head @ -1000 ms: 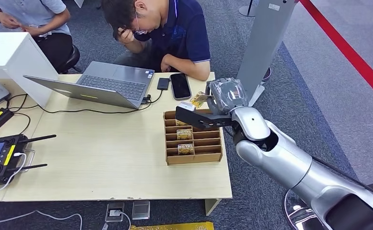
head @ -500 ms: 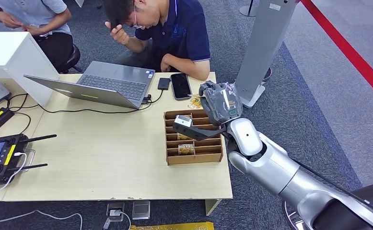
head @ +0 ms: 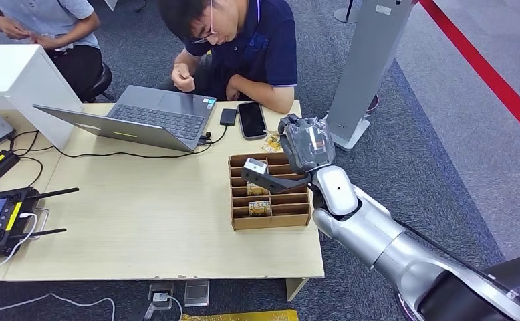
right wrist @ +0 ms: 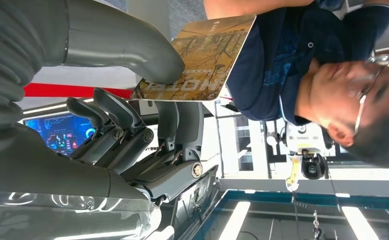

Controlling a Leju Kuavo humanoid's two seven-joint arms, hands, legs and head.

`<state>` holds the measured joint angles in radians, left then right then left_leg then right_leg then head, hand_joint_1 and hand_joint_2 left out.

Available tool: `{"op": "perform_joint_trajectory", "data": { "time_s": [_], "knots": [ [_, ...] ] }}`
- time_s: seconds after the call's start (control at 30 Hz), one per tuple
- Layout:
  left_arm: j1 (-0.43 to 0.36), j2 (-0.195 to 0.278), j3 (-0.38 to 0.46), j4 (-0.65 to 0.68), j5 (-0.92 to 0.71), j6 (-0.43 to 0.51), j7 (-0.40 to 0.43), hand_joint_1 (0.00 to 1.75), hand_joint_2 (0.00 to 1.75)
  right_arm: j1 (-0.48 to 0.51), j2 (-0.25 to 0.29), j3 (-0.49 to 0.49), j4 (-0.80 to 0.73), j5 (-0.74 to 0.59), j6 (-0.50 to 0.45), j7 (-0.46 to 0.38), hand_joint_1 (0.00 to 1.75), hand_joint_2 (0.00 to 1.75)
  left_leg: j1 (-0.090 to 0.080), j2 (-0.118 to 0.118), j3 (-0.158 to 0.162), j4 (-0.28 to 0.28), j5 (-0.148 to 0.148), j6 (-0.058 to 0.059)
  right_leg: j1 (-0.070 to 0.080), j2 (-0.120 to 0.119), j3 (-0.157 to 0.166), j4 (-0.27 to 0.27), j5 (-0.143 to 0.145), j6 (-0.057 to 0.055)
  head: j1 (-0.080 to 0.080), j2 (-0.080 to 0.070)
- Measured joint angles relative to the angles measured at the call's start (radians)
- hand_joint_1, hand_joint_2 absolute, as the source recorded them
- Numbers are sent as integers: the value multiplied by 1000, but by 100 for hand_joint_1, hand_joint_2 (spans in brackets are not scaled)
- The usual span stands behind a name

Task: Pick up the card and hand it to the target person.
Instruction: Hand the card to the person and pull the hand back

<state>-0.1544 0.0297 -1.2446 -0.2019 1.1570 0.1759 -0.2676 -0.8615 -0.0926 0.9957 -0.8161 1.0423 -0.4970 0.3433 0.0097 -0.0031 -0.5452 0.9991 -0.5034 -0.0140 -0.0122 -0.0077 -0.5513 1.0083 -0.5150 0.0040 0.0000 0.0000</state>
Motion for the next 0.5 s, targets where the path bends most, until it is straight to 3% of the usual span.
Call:
{"op": "perform_joint_trajectory", "data": {
  "time_s": [0.5],
  "knots": [
    [7,0,1,0,7,5,-3,0,0,-1,-1,-9,1,-9,-13,-3,175,175,0,0,0,0,0,0,0,0,0,0,0,0,0,0]
  ]
}}
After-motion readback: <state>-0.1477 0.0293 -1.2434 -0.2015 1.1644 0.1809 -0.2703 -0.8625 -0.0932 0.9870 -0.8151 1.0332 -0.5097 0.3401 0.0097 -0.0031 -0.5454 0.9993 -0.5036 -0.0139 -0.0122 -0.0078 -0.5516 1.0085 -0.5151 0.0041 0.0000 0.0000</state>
